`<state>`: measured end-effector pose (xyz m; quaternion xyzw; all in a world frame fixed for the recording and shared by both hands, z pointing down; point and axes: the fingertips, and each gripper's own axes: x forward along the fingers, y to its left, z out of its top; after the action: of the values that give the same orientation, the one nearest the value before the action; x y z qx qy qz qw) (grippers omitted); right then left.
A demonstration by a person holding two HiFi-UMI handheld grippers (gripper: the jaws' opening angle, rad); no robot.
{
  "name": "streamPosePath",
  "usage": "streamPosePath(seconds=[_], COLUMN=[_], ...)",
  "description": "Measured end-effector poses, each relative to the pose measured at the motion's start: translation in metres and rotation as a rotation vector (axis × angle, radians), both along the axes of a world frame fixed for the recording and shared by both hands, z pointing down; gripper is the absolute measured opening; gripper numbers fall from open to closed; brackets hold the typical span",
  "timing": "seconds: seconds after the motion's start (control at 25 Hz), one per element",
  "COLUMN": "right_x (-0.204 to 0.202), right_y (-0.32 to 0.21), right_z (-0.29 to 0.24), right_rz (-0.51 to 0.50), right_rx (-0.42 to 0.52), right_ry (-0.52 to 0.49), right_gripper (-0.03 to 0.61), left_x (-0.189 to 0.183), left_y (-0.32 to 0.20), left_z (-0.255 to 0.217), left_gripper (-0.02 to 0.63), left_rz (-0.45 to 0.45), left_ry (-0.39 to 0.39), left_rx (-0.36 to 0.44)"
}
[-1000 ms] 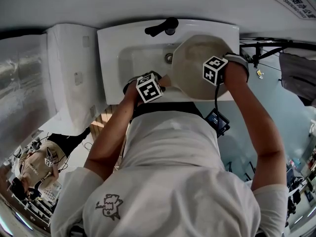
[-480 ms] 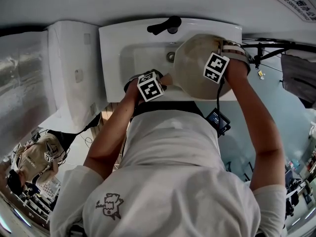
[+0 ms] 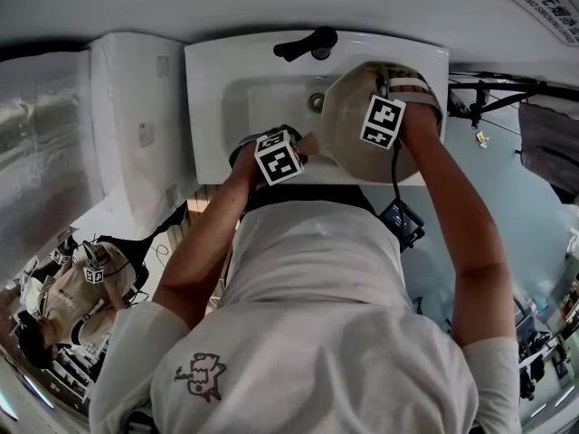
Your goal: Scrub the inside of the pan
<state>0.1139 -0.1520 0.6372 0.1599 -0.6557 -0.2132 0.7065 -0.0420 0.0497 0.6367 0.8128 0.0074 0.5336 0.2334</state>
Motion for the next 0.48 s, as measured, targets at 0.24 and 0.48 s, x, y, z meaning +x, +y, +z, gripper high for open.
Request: streamPosePath(seconds=[0.24, 0.48], right_x=[-0.035, -0.065], right_y=[0.017, 0.048], right_z=[0.015, 0.027], right_rz=[0.047, 0.042], right_rx=[-0.137, -0.286], right_ry=[-0.222, -0.385], right_gripper=[0.054, 0.055], left_x=[0.0, 0.0], left_y=[0.001, 0.002], left_z=[0.002, 0.004], left_gripper=[0.179, 0.179], left_rz=[0.006, 0.002], left_ry=[-0.007, -0.016], left_rx=[-0.012, -0.012])
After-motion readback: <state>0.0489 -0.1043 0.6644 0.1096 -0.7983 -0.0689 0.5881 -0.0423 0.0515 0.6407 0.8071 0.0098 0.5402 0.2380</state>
